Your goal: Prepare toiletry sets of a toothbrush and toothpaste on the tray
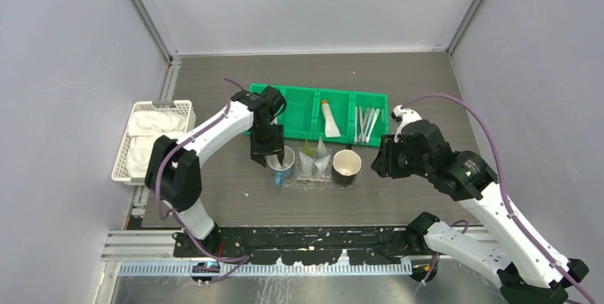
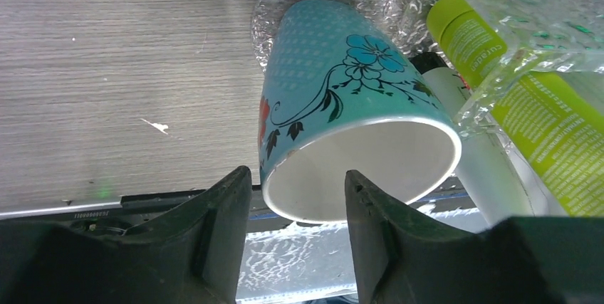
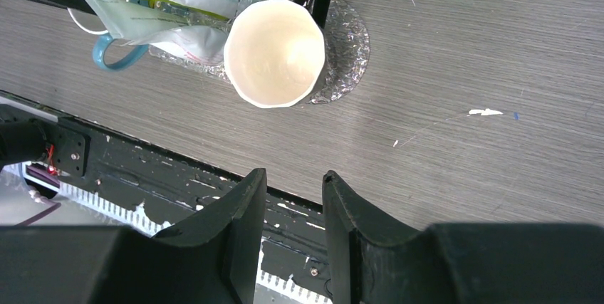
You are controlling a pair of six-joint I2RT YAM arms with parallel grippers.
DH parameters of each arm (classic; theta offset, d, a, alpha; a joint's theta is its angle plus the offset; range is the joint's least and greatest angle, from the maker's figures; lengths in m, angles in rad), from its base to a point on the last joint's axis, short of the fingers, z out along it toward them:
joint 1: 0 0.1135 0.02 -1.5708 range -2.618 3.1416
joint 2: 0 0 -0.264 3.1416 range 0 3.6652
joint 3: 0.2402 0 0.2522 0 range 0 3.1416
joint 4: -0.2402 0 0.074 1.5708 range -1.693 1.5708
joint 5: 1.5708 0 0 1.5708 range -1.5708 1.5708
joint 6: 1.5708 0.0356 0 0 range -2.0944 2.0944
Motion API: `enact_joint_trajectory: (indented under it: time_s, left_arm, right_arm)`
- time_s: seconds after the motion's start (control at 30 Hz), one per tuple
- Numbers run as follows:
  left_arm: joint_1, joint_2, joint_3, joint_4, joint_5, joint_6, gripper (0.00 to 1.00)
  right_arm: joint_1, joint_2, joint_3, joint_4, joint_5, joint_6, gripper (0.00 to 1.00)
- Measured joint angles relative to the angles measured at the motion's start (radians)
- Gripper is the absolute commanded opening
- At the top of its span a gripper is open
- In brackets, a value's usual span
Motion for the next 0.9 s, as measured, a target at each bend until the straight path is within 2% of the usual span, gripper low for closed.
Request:
enact_joint_trajectory:
  time_s: [0.07, 0.13, 0.3, 0.43, 0.53, 0.6, 0.7, 0.73, 0.83, 0.9]
  left_arm:
    - [0.0, -0.004, -0.001, 0.005, 0.003, 0.0, 0.61]
    - [0.0, -0.01, -0.003, 0.012, 0.008, 0.0, 0.64]
    - [0.0, -0.024, 0.006, 0.008, -0.007, 0.005, 0.99]
    - [0.002, -0.051, 0.12, -0.039, -0.069, 0.012, 1.0]
    - [0.006, -0.117, 0.238, -0.038, -0.134, 0.029, 1.0]
    - [0.008, -0.211, 0.257, -0.007, -0.165, 0.032, 1.0]
    - [0.01, -0.394, 0.188, 0.049, -0.18, 0.031, 1.0]
    - [0.01, -0.449, 0.154, 0.069, -0.18, 0.029, 0.96]
    - [0.01, -0.582, 0.018, 0.114, -0.166, 0.023, 0.92]
    - [0.01, -0.619, -0.052, 0.127, -0.156, 0.022, 0.93]
  right_arm:
    - [0.0, 0.0, 0.0, 0.0, 0.0, 0.0, 0.41]
    - [0.0, 0.0, 0.0, 0.0, 0.0, 0.0, 0.41]
    - [0.0, 0.004, -0.001, 0.0, 0.002, 0.0, 0.42]
    - [0.0, 0.035, 0.006, 0.0, 0.053, 0.004, 0.42]
    - [-0.013, 0.121, 0.068, 0.001, 0.135, 0.015, 0.28]
    - [-0.059, 0.207, 0.128, 0.034, 0.16, 0.029, 0.23]
    - [-0.192, 0.348, 0.175, 0.126, 0.146, 0.042, 0.19]
    - [-0.232, 0.399, 0.184, 0.149, 0.14, 0.043, 0.18]
    - [-0.336, 0.645, 0.248, 0.212, 0.096, 0.046, 0.27]
    - [-0.36, 0.777, 0.271, 0.255, 0.083, 0.05, 0.28]
